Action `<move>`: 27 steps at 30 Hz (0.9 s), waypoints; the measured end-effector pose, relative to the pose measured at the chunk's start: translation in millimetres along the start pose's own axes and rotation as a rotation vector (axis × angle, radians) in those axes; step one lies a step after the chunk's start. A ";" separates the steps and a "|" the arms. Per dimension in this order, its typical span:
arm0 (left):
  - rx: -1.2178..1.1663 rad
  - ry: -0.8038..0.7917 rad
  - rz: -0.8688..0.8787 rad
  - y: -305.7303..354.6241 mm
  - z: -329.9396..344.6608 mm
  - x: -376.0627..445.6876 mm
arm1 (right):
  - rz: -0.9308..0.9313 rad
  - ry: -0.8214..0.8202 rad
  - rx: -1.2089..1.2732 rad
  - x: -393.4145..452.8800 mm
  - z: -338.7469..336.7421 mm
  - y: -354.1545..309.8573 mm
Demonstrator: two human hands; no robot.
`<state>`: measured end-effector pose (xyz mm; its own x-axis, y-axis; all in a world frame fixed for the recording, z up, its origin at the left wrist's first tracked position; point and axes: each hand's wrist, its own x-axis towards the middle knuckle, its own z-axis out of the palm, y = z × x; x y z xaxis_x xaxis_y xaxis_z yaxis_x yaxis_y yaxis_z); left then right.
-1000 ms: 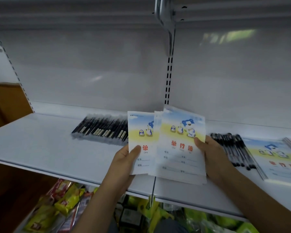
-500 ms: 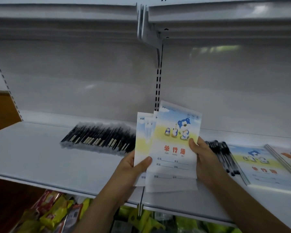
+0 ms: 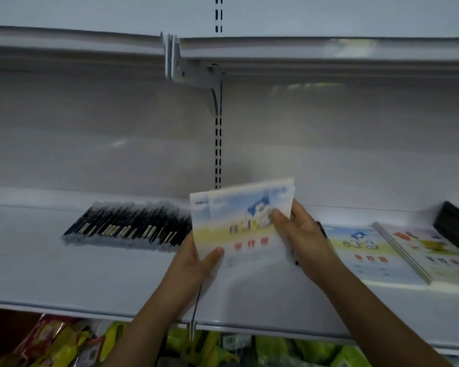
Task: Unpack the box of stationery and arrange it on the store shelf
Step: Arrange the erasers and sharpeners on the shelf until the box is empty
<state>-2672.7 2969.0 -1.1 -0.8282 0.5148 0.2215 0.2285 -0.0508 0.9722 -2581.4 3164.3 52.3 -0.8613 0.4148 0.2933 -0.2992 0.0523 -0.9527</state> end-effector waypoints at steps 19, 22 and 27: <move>-0.031 -0.095 -0.082 -8.4 18.3 -10.5 | 0.021 0.089 -0.182 -4.9 1.1 31.1; -0.033 -0.096 -0.066 -6.2 30.8 -5.5 | 0.029 0.135 -0.231 -10.2 -12.0 21.8; 0.111 -0.277 0.067 37.1 91.7 10.8 | -0.034 0.352 -0.198 -18.9 -70.5 -13.9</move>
<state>-2626.2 3051.1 30.5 -0.6419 0.7278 0.2415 0.3451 -0.0069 0.9385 -2532.1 3219.7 54.4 -0.6489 0.6935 0.3131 -0.2109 0.2315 -0.9497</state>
